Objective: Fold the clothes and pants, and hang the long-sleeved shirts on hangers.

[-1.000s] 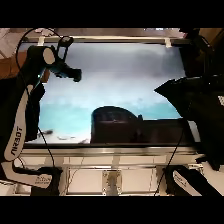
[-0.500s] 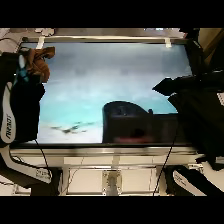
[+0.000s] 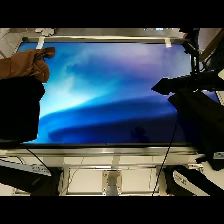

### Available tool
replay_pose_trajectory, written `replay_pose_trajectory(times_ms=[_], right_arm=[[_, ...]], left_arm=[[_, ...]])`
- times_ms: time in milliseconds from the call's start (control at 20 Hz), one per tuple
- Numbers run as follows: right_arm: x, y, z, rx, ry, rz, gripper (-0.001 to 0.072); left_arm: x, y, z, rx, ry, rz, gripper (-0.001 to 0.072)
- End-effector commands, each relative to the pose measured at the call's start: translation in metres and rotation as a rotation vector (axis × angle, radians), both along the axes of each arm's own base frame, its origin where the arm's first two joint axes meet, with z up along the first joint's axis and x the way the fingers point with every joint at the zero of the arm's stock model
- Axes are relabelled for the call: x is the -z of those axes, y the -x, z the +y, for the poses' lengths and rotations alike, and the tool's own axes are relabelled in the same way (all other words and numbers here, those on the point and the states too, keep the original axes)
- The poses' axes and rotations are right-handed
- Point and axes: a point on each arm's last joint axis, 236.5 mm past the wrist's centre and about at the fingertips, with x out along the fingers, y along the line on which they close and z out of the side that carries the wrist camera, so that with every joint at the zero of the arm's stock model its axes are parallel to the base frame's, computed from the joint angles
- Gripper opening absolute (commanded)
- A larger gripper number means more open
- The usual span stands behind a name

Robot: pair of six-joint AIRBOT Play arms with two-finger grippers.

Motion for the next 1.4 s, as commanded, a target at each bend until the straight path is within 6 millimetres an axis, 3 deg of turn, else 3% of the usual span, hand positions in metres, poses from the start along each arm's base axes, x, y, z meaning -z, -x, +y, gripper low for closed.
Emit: replay_pose_trajectory(times_ms=[0,100,200,450,500,550,600,700,750,850,950,1000,1100,1200,1350], right_arm=[[0.001,-0.001,0.0,0.025,-0.014,0.019,0.0558],[0.0,-0.003,0.0,0.03,-0.015,0.011,0.0558],[-0.001,-0.005,0.0,0.045,-0.022,0.007,0.0558],[-0.001,-0.005,0.0,0.07,-0.037,0.026,0.0558],[-0.001,-0.005,0.0,0.07,-0.037,0.026,0.0558],[-0.002,-0.005,0.0,0.07,-0.037,0.025,0.0558],[-0.002,-0.006,0.0,0.071,-0.037,0.024,0.0558],[-0.002,-0.006,0.0,0.071,-0.037,0.024,0.0558],[-0.002,-0.006,0.0,0.071,-0.036,0.023,0.0558],[-0.004,-0.005,-0.003,0.071,-0.029,0.019,0.0558],[-0.015,-0.007,-0.008,0.072,0.003,-0.011,0.0558],[-0.023,-0.007,-0.013,0.072,0.032,-0.031,0.0558],[-0.041,-0.007,-0.026,0.077,0.102,-0.073,0.0558],[-0.06,-0.001,-0.041,0.083,0.178,-0.104,0.0558],[-0.086,0.01,-0.063,0.106,0.283,-0.137,0.0558]], left_arm=[[-0.001,0.021,0.032,-0.139,0.086,-0.1,0.0557],[0.012,0.026,0.039,-0.155,0.099,-0.087,0.0557],[0.025,0.018,0.043,-0.161,0.107,-0.1,0.0557],[0.042,-0.036,0.031,-0.173,0.243,-0.298,0.055],[0.048,-0.04,0.027,-0.158,0.266,-0.304,0.0515],[0.053,-0.041,0.024,-0.151,0.284,-0.301,0.0314],[0.054,-0.042,0.022,-0.132,0.285,-0.302,0.0056],[0.038,-0.051,0.013,-0.068,0.293,-0.354,0.0017],[0.019,-0.06,0.007,-0.042,0.303,-0.414,0.0016],[-0.043,-0.08,-0.012,0.047,0.305,-0.581,0.0014],[-0.128,-0.095,-0.048,0.161,0.291,-0.769,0.0014],[-0.171,-0.099,-0.078,0.251,0.273,-0.844,0.0014],[-0.234,-0.093,-0.144,0.416,0.221,-0.903,0.0014],[-0.279,-0.08,-0.223,0.591,0.214,-0.936,0.0015],[-0.308,-0.049,-0.355,0.899,0.293,-0.923,0.0015]])
